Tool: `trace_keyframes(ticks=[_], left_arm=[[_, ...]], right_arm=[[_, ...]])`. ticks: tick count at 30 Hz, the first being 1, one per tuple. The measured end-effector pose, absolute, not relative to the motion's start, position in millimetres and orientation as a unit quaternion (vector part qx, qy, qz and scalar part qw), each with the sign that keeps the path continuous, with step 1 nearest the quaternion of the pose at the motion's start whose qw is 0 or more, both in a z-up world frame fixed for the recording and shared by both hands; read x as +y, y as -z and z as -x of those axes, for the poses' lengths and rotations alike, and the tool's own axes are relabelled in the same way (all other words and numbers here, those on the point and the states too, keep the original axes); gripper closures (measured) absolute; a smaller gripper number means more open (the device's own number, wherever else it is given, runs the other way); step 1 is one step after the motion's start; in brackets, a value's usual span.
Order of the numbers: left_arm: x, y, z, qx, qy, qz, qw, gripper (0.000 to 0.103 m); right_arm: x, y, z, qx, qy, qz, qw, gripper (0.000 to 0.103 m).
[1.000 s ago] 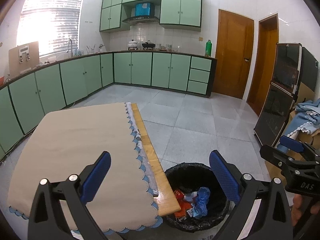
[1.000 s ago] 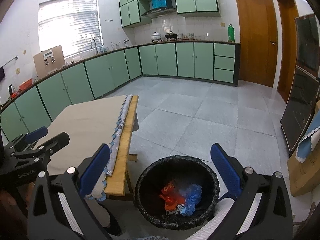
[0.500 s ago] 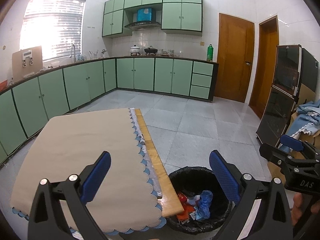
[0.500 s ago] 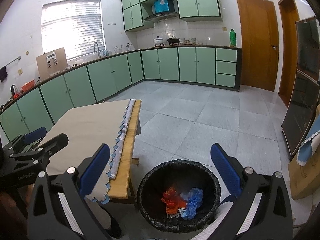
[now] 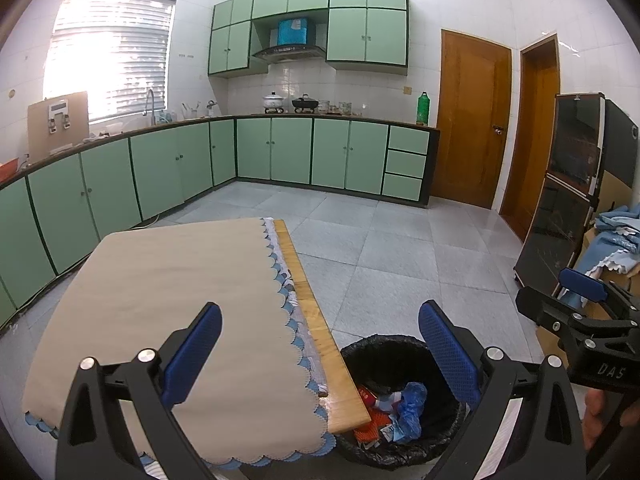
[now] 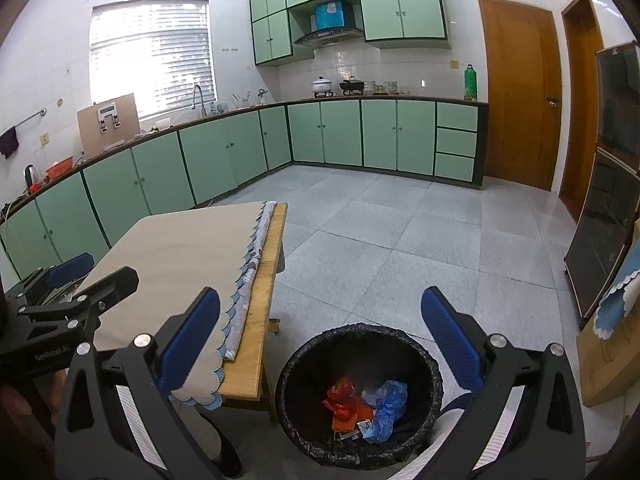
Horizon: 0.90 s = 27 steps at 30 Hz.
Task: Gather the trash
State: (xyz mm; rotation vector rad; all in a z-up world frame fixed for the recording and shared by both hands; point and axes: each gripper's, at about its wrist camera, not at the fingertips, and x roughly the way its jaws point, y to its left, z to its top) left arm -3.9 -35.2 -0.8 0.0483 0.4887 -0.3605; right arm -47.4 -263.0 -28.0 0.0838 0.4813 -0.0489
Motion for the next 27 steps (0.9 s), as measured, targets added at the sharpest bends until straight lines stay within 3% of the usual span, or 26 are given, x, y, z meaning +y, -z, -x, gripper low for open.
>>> trace_keyframes(ticks=[27], left_arm=[[-33.8, 1.3, 3.0, 0.241, 0.175, -0.023, 0.954, 0.006]], right_arm=[[-259.6, 28.2, 45.4, 0.239, 0.024, -0.042, 0.970, 0.005]])
